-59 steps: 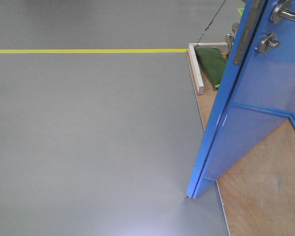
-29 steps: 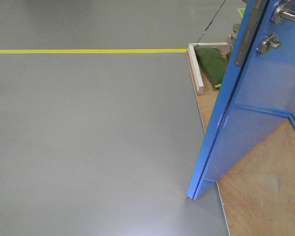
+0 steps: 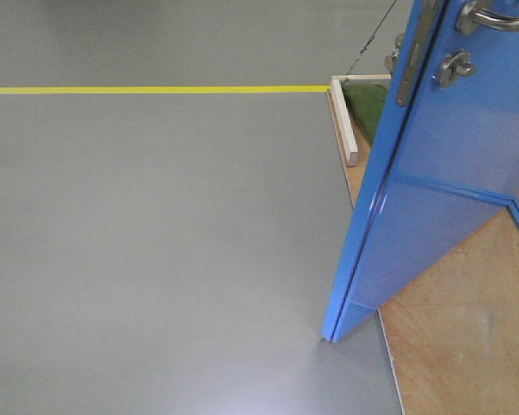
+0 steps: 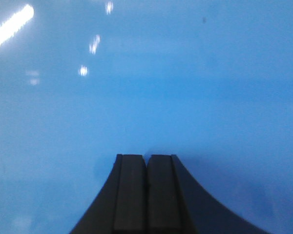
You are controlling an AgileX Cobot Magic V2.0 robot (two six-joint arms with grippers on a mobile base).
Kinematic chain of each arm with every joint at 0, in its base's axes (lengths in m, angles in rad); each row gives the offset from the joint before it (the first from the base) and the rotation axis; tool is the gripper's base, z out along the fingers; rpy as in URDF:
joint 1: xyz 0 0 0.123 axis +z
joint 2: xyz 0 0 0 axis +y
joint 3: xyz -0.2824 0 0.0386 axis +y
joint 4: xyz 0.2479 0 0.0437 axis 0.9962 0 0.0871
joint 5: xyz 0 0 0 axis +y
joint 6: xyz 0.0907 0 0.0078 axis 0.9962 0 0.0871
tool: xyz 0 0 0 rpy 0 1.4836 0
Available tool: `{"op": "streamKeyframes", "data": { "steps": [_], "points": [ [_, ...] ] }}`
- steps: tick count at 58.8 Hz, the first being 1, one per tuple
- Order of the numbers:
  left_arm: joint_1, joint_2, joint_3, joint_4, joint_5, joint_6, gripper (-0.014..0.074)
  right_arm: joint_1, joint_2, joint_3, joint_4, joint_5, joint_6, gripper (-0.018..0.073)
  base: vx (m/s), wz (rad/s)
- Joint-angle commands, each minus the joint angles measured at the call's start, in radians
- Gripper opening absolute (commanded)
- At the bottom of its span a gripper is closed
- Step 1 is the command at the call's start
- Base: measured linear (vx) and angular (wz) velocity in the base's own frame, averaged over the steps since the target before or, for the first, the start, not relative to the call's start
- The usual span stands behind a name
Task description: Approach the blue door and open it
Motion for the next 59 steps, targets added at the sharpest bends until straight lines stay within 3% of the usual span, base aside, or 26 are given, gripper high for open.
{"op": "streamKeyframes", "data": {
  "steps": [1,59],
  "points": [
    [-0.007,-0.014,-0.019,-0.002,-0.083,-0.007,0.0073,0.033,-0.041,-0.037,0.005,0.123,-0.013,-0.0001,0.0,0.0],
    [-0.007,-0.014,-0.019,-0.002,-0.083,-0.007,0.0073,0.033,-0.041,-0.037,0.004,0.122,-0.013,-0.0001,0.0,0.0]
  ]
}}
